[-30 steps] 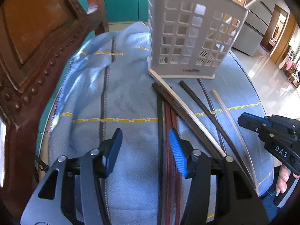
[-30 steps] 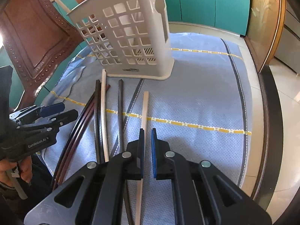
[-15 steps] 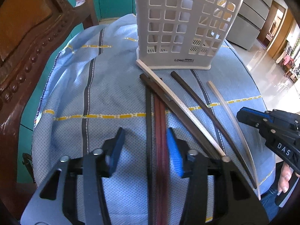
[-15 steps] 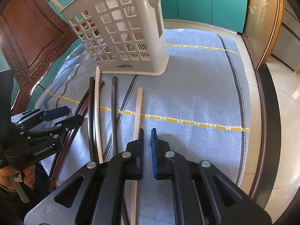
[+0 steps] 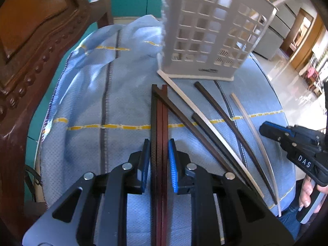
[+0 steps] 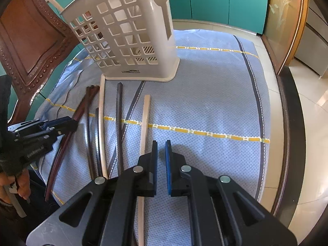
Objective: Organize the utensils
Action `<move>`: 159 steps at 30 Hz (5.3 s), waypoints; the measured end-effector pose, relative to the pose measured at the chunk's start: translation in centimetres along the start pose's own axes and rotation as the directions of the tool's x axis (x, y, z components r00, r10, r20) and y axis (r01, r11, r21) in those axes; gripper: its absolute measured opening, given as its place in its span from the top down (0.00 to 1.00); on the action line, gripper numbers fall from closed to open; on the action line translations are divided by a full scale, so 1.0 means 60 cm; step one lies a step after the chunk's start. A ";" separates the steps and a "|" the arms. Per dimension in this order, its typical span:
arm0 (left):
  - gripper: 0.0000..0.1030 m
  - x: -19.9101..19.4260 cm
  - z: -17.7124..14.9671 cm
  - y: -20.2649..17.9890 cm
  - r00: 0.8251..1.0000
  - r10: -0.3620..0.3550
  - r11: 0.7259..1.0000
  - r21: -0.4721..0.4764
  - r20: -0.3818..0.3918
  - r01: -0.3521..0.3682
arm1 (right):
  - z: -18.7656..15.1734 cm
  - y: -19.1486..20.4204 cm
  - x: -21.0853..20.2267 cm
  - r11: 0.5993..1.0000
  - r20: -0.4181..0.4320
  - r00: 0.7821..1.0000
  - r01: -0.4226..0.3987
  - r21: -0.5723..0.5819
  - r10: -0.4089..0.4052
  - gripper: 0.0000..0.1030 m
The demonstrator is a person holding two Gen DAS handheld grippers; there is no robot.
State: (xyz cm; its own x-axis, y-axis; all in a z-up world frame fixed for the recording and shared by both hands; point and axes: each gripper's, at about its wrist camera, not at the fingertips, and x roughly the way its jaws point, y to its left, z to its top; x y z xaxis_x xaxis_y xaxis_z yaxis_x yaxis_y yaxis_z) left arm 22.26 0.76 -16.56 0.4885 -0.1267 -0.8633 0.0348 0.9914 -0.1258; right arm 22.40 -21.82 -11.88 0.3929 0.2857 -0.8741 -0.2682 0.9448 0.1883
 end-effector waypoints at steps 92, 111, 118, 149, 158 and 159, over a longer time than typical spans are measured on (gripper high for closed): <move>0.94 -0.328 0.044 0.020 0.841 -0.019 0.999 -0.024 0.540 0.038 | 0.031 0.036 -0.333 0.971 0.530 0.818 -0.142 -0.194 0.226 0.94; 0.93 -0.353 0.236 -0.050 0.695 -0.005 1.000 -0.016 0.719 0.024 | 0.204 0.030 -0.363 0.990 0.760 0.638 -0.136 -0.044 0.122 0.94; 0.93 -0.269 0.249 -0.063 0.777 0.023 1.000 -0.007 0.629 -0.024 | 0.202 0.039 -0.328 0.992 0.746 0.657 -0.121 -0.036 0.107 0.94; 0.78 -0.275 0.142 0.013 0.724 -0.012 1.000 -0.012 0.690 0.028 | 0.207 0.077 -0.240 1.000 0.731 0.683 0.008 -0.008 0.000 0.94; 0.78 -0.250 0.121 0.050 0.782 0.026 0.996 -0.083 0.622 0.033 | 0.181 0.079 -0.240 0.999 0.719 0.695 0.025 -0.033 0.006 0.94; 0.78 -0.249 0.120 0.052 0.784 0.027 0.996 -0.083 0.620 0.032 | 0.178 0.080 -0.241 0.999 0.722 0.692 0.029 -0.038 0.007 0.93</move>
State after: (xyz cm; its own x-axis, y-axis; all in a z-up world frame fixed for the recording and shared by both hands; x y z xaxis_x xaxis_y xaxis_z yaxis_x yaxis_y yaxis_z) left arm 21.38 5.97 -0.53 0.9245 -0.0534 -0.3774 -0.0224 0.9808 -0.1937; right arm 24.80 -19.70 6.44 0.9048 0.3202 -0.2807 -0.2897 0.9460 0.1456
